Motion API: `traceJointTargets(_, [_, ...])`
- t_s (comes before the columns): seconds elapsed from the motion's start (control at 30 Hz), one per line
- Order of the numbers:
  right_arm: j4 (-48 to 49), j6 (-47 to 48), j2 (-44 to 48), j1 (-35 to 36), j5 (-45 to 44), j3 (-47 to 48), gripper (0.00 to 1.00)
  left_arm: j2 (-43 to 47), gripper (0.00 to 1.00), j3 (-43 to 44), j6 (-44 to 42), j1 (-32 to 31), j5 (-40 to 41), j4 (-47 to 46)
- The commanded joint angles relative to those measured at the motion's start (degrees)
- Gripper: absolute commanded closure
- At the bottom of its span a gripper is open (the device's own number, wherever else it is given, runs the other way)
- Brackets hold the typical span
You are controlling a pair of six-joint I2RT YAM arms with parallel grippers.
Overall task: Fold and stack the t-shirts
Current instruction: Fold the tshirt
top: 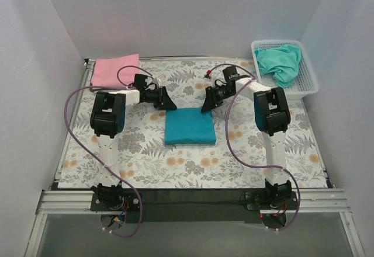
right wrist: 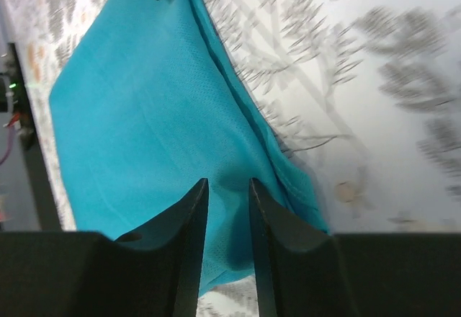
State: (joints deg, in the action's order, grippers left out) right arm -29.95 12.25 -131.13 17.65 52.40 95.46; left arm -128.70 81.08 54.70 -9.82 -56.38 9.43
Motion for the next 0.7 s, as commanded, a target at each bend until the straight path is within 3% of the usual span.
traceJointTargets(0.0, [-0.6,3.7,-0.9,-1.3,-4.4,6.4,0.68,-0.3,0.78,5.4,0.1,1.1,3.7,-1.7])
traceJointTargets(0.1, [-2.4,4.7,2.6,-1.6,-2.3,7.8,0.59,1.5,0.76,7.7,-1.1,2.4,1.5,-1.0])
traceJointTargets(0.2, [-2.3,3.8,9.2,-1.6,1.6,3.3,0.5,6.7,0.7,7.0,0.2,3.1,-4.1,-0.6])
traceJointTargets(0.37, [-2.2,-1.9,18.9,-0.4,8.8,-6.1,0.39,21.3,0.65,-8.6,9.5,0.8,-9.6,-4.3])
traceJointTargets(0.57, [0.2,-5.2,22.8,5.0,12.3,-18.3,0.43,28.3,0.65,-25.0,20.6,-6.1,-8.7,-18.5])
traceJointTargets(0.67, [3.2,-6.6,22.0,6.6,10.9,-21.8,0.44,26.9,0.65,-26.5,24.0,-9.0,-7.4,-22.0])
